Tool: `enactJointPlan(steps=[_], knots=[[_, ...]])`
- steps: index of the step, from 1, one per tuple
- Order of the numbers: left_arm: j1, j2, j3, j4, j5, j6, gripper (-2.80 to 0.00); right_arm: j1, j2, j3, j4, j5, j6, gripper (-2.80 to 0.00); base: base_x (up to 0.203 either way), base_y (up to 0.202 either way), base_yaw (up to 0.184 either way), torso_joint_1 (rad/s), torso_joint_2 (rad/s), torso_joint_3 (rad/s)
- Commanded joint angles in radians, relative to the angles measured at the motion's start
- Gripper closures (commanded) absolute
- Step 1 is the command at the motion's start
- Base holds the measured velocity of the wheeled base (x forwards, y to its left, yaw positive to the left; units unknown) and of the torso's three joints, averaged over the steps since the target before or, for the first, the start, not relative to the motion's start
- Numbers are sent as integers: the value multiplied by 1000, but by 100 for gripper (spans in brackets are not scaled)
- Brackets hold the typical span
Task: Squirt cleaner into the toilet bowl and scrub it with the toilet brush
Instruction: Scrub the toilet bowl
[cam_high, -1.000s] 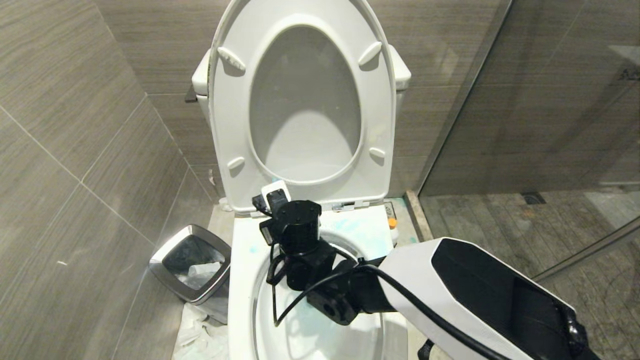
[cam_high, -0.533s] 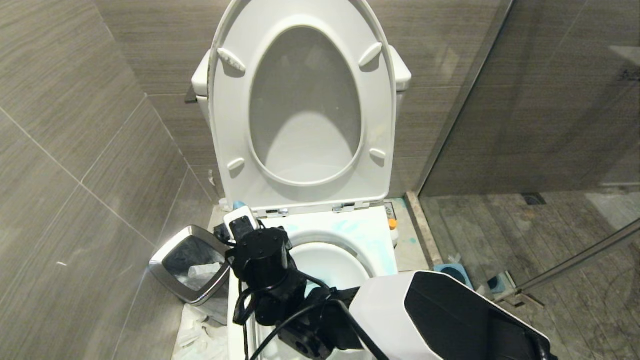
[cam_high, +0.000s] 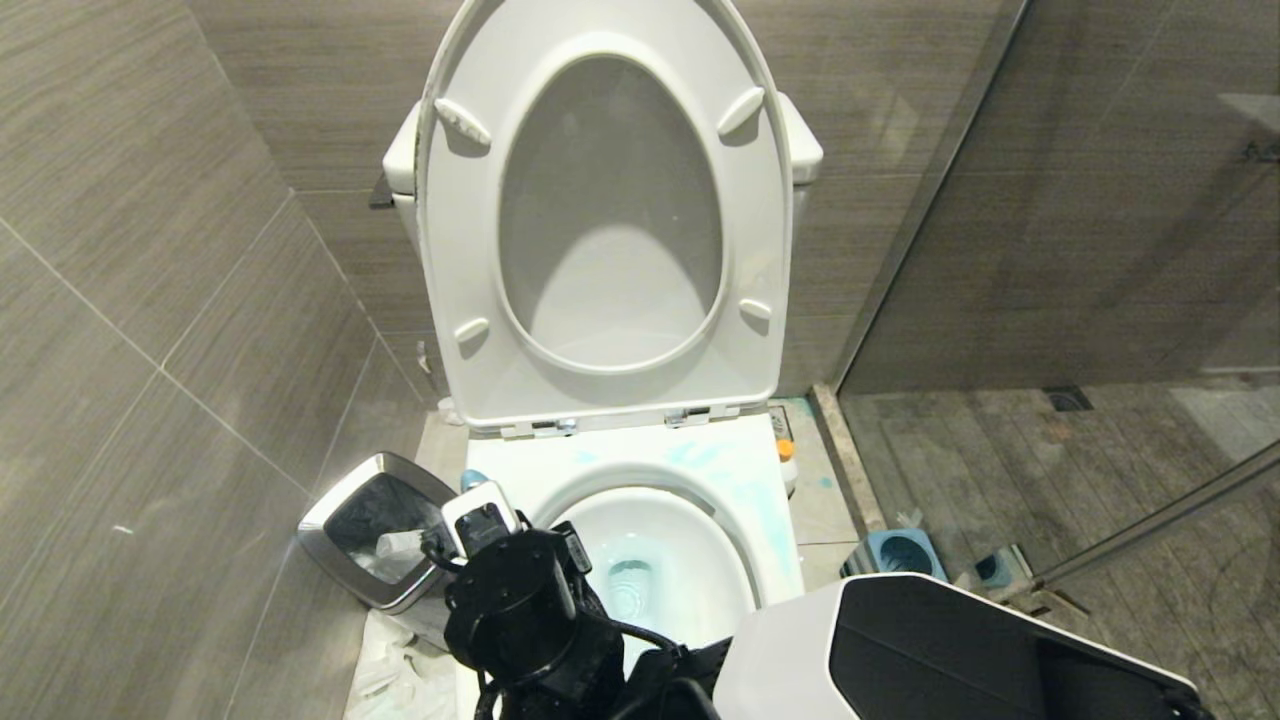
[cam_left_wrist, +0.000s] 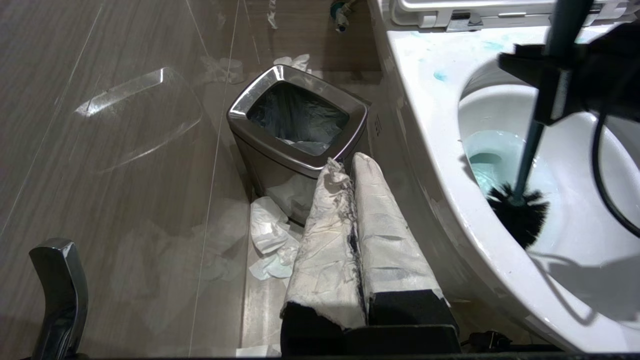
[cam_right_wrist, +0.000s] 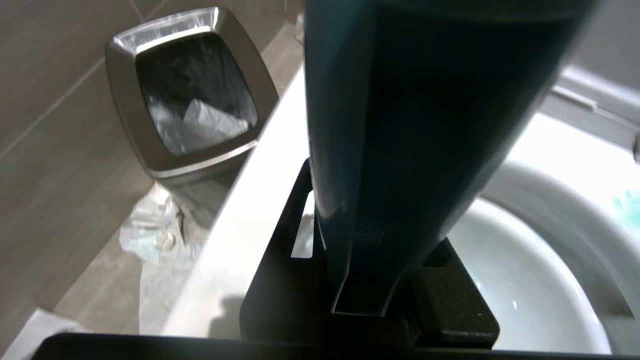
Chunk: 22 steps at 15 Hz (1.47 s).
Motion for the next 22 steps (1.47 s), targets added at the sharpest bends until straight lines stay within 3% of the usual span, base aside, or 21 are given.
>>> enactJointPlan(steps=[1, 6, 11, 15, 22], knots=[[0, 2, 0, 0, 0, 0, 0, 3, -83, 153, -57, -6, 4, 0, 0, 0, 0, 0, 0, 0], [0, 2, -1, 0, 0, 0, 0, -31, -195, 395, -202, -43, 7, 0, 0, 0, 0, 0, 0, 0], [0, 2, -1, 0, 0, 0, 0, -148, -235, 400, -209, -44, -20, 0, 0, 0, 0, 0, 0, 0], [-1, 2, 0, 0, 0, 0, 0, -192, -212, 323, -207, -33, -48, 0, 0, 0, 0, 0, 0, 0], [0, 2, 0, 0, 0, 0, 0, -161, -63, 57, -167, -4, -109, 0, 0, 0, 0, 0, 0, 0]])
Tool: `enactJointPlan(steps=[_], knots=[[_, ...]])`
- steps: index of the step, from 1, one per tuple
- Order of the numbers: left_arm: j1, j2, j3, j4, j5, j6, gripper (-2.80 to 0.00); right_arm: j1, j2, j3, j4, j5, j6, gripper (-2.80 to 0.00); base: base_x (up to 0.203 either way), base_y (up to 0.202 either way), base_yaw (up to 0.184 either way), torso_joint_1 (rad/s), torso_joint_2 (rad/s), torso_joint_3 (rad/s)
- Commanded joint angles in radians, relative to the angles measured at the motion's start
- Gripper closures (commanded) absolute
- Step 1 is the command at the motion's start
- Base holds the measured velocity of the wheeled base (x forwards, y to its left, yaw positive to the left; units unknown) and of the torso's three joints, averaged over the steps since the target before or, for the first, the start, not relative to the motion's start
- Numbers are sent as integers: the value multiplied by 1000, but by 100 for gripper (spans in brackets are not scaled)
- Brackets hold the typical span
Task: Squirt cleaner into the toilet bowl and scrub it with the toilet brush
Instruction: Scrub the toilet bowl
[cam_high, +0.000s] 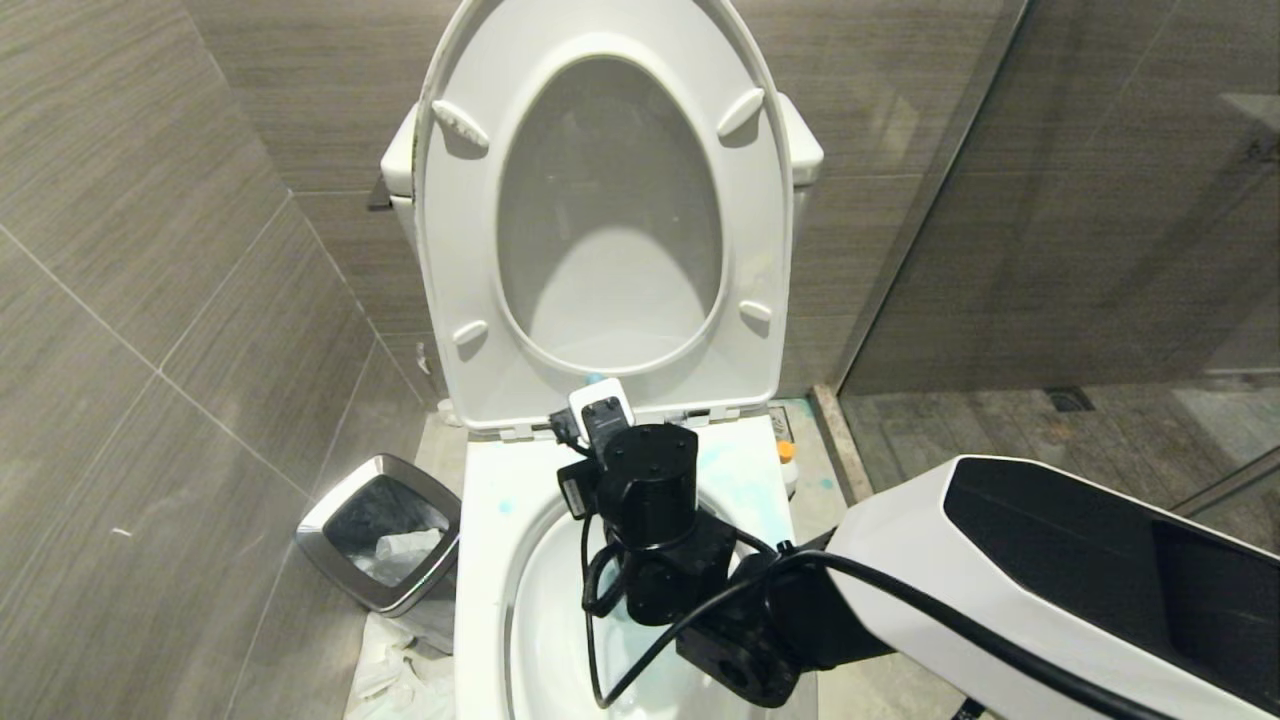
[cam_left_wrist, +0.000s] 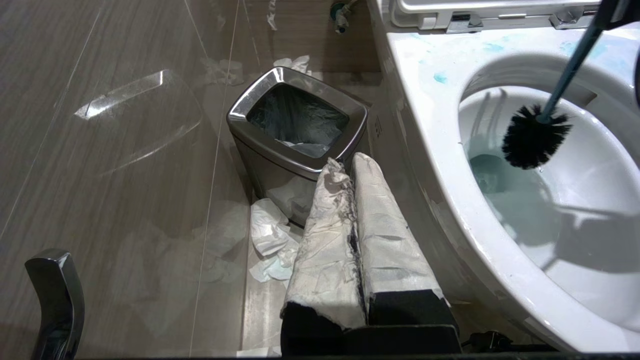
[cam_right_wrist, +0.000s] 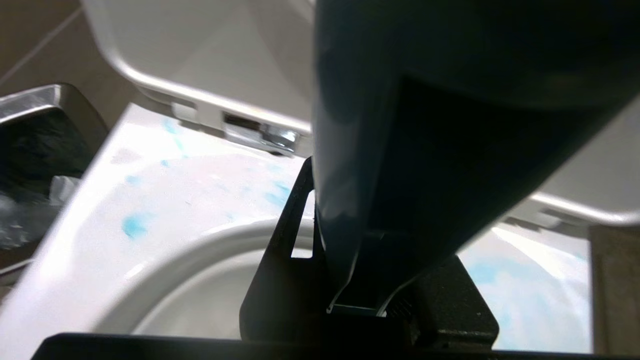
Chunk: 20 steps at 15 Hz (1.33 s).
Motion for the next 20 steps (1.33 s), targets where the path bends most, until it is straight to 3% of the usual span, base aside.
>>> enactJointPlan(steps=[1, 4, 8, 14, 20], knots=[[0, 1, 0, 0, 0, 0, 0, 28, 71, -109, 35, 0, -5, 0, 0, 0, 0, 0, 0, 0], [0, 1, 0, 0, 0, 0, 0, 84, 127, -229, 106, 1, -6, 0, 0, 0, 0, 0, 0, 0], [0, 1, -1, 0, 0, 0, 0, 170, 141, -215, 120, -2, 3, 0, 0, 0, 0, 0, 0, 0], [0, 1, -1, 0, 0, 0, 0, 244, 2, 89, 109, -29, 98, 0, 0, 0, 0, 0, 0, 0], [0, 1, -1, 0, 0, 0, 0, 210, -111, 334, 20, -68, 110, 0, 0, 0, 0, 0, 0, 0]])
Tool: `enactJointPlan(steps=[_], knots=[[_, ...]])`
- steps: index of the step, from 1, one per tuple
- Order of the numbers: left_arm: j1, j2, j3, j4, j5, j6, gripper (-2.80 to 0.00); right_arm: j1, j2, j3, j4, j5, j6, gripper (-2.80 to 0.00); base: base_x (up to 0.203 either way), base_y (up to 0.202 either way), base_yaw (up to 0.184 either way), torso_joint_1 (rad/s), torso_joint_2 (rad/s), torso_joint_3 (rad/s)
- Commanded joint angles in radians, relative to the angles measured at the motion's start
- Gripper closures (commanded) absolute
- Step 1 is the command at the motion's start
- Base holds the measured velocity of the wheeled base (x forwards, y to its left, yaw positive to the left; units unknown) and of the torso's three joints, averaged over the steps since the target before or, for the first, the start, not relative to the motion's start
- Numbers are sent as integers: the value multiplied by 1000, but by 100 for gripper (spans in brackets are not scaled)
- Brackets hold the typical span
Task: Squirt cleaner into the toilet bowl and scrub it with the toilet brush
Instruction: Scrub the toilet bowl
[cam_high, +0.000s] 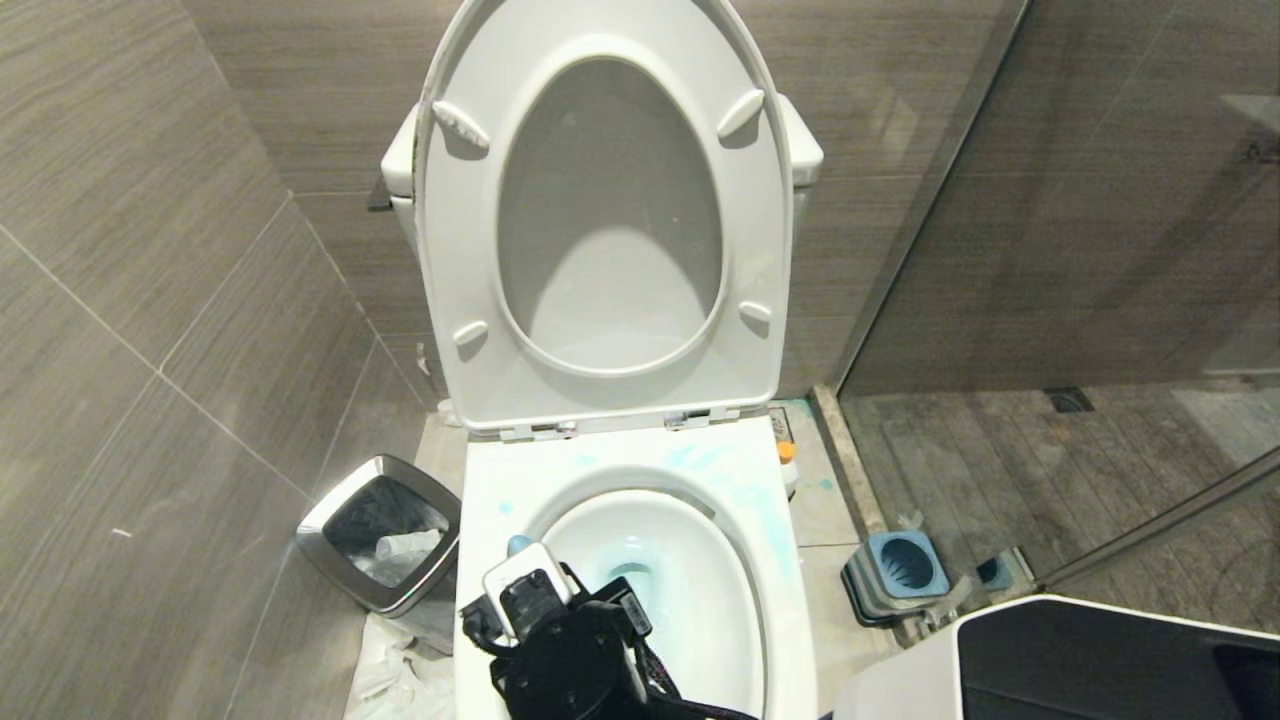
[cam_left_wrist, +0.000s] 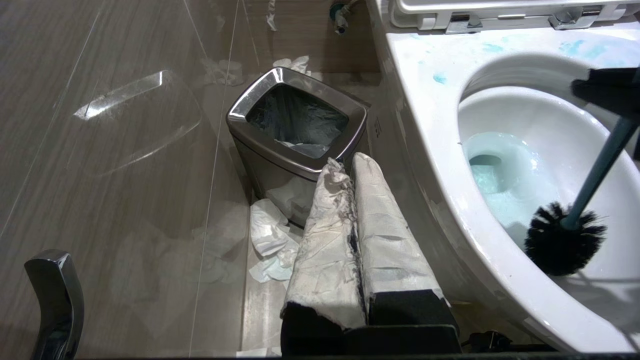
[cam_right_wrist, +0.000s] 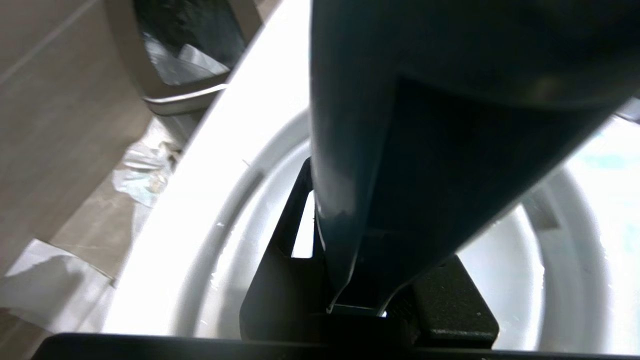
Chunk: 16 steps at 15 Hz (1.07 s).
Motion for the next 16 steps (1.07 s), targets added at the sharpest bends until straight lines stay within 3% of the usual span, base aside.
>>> enactJointPlan(steps=[1, 6, 12, 16], knots=[[1, 1, 1, 0, 0, 0, 0, -48, -42, 60, -25, -11, -4, 0, 0, 0, 0, 0, 0, 0], [-1, 1, 0, 0, 0, 0, 0, -151, -15, -3, -33, -4, -62, 0, 0, 0, 0, 0, 0, 0], [-1, 1, 0, 0, 0, 0, 0, -175, 117, -286, -11, 13, -150, 0, 0, 0, 0, 0, 0, 0], [-1, 1, 0, 0, 0, 0, 0, -166, 204, -477, 73, 22, -163, 0, 0, 0, 0, 0, 0, 0]])
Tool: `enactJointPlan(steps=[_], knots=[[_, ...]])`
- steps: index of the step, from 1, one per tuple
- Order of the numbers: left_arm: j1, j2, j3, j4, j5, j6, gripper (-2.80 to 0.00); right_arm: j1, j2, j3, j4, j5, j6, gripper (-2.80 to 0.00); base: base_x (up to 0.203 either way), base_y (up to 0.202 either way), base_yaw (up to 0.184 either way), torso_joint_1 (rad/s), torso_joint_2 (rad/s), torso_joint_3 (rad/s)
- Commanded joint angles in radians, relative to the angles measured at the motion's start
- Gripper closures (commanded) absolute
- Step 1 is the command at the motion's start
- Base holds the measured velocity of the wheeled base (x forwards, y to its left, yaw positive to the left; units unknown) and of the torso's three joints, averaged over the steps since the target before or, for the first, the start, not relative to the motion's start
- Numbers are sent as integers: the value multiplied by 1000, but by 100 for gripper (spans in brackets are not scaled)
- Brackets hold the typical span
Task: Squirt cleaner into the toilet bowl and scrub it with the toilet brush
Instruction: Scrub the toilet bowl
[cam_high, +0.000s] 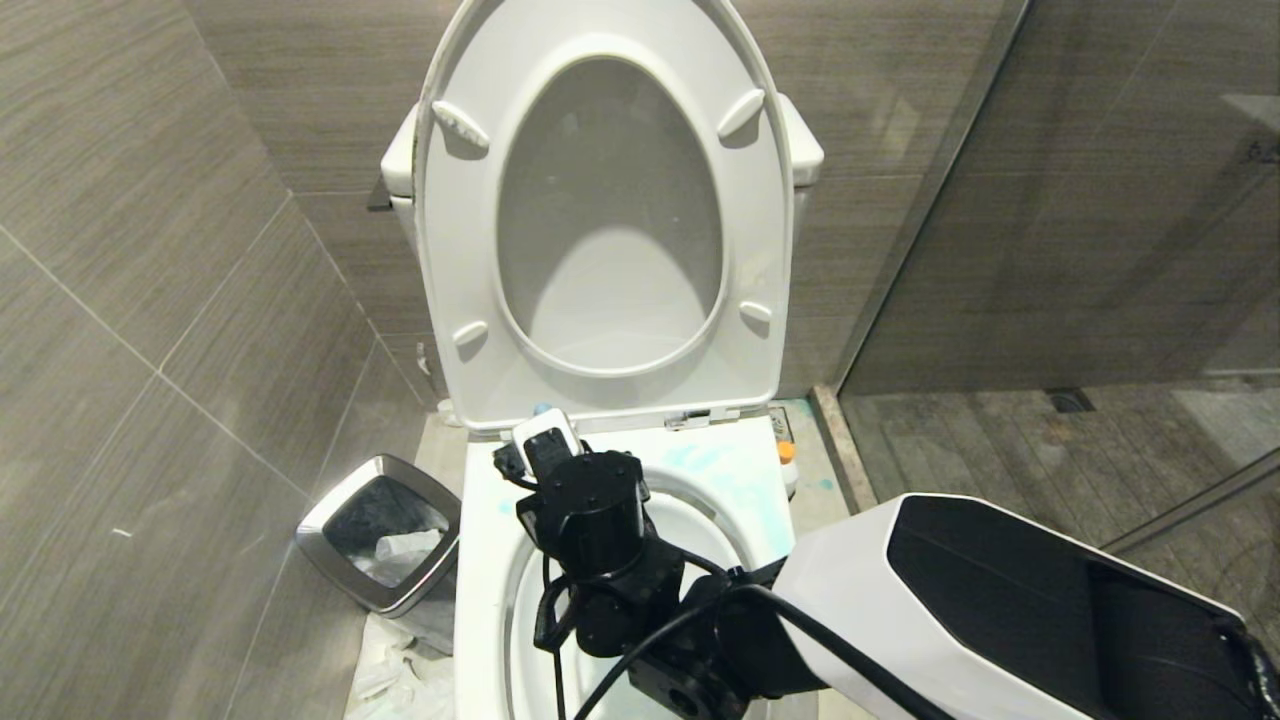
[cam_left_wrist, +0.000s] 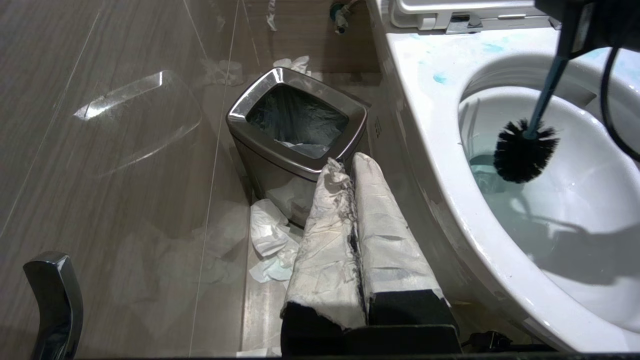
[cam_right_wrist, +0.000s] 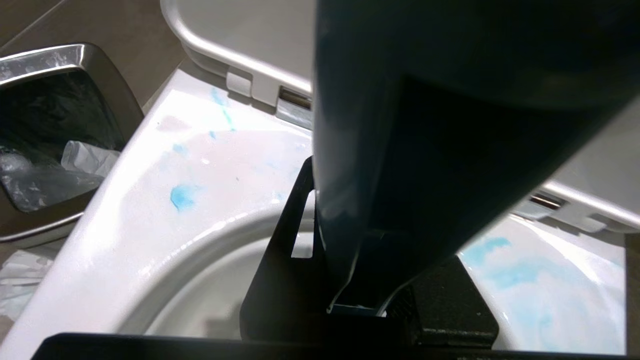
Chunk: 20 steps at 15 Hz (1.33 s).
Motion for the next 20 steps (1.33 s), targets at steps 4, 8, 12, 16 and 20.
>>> enactJointPlan(steps=[4, 8, 12, 16, 20], knots=[[1, 1, 1, 0, 0, 0, 0, 63, 119, -183, 73, 19, -3, 0, 0, 0, 0, 0, 0, 0], [0, 1, -1, 0, 0, 0, 0, 135, 124, -172, 81, 26, 6, 0, 0, 0, 0, 0, 0, 0], [0, 1, 0, 0, 0, 0, 0, 183, 71, -47, 76, 21, 54, 0, 0, 0, 0, 0, 0, 0], [0, 1, -1, 0, 0, 0, 0, 228, -41, 210, 47, 1, 131, 0, 0, 0, 0, 0, 0, 0], [0, 1, 0, 0, 0, 0, 0, 224, -126, 431, -80, -33, 145, 0, 0, 0, 0, 0, 0, 0]])
